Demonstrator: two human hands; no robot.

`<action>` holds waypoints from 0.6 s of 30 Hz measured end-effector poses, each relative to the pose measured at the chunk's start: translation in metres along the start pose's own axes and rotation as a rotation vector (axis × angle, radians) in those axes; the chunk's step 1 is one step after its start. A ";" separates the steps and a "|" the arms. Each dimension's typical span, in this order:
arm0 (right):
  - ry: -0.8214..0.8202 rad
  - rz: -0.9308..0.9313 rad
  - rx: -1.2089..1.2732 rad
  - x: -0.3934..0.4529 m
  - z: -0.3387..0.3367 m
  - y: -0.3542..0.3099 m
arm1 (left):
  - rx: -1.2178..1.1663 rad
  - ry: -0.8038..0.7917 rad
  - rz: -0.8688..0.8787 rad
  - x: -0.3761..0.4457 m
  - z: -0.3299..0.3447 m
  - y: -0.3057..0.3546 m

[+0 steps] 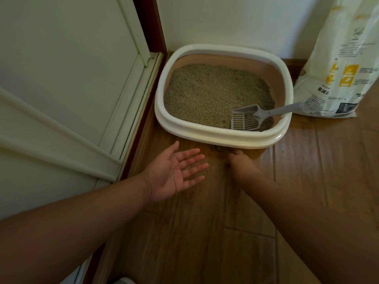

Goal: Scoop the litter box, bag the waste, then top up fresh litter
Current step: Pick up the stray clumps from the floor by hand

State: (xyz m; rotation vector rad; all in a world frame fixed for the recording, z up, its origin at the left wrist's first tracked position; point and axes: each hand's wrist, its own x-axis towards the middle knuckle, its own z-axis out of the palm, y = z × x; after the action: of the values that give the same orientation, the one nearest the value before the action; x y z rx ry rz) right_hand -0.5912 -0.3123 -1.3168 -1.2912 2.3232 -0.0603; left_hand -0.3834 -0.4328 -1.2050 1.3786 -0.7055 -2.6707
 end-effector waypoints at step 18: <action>0.271 -0.589 0.502 -0.061 -0.123 -0.084 | -0.081 -0.199 0.070 0.001 0.032 0.017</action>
State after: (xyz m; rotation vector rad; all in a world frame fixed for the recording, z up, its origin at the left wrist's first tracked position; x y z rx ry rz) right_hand -0.5506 -0.3329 -1.1626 -1.7015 1.8550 -0.9914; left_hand -0.4118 -0.4367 -1.1824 1.0599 -0.6390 -2.7728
